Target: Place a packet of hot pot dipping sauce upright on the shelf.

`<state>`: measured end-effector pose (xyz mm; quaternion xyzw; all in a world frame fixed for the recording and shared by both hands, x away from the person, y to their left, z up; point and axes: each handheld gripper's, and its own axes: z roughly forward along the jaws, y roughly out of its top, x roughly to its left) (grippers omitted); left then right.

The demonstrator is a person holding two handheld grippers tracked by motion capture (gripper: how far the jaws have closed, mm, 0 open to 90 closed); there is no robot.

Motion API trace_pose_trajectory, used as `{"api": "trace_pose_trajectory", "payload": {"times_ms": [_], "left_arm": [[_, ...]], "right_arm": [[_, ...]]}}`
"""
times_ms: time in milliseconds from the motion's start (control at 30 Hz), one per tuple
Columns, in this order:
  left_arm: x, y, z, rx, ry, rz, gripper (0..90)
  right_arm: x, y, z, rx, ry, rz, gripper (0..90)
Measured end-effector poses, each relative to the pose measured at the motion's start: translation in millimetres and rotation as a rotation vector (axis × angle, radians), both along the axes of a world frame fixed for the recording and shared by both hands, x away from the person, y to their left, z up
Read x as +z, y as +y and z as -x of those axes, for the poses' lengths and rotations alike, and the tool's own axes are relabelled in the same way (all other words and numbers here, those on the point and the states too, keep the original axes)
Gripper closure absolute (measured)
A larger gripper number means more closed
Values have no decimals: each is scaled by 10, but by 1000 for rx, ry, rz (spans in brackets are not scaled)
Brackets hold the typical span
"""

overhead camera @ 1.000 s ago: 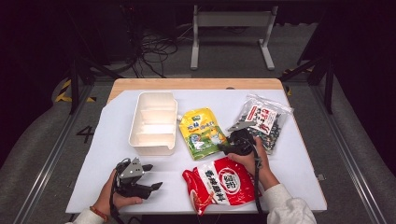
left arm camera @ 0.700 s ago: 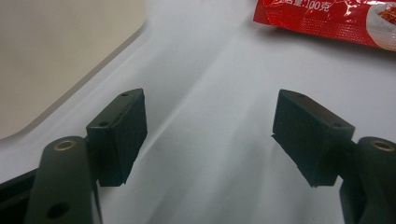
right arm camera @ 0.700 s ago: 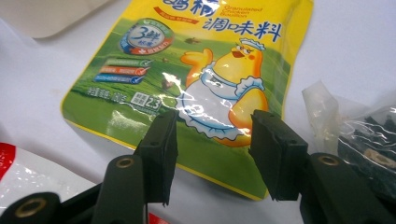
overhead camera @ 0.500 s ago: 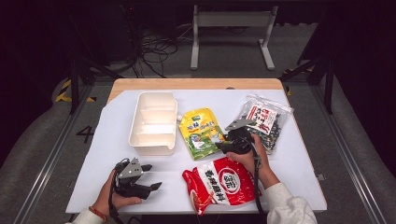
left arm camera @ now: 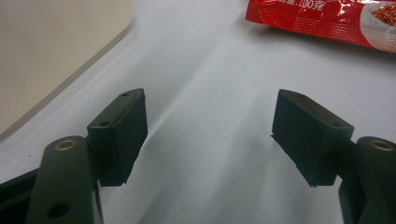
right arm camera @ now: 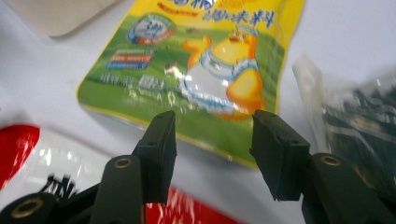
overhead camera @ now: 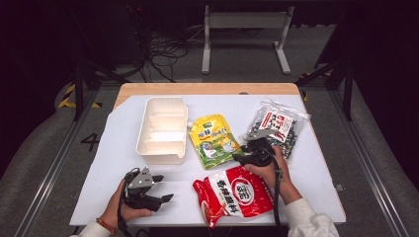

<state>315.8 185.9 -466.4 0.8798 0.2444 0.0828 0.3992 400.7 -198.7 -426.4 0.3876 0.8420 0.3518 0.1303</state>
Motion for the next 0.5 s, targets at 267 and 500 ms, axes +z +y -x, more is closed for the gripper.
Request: {"api": "trace_pose_trajectory", "payload": {"times_ms": [267,500], "left_arm": [[33,-87,-12,-13,-8,-7,274],[56,-157,-39,-22,-8,5,274]], "right_arm": [[-113,-475,374,-53,55,-38,357],[-204,-784,747,-76,119,-108,276]]}}
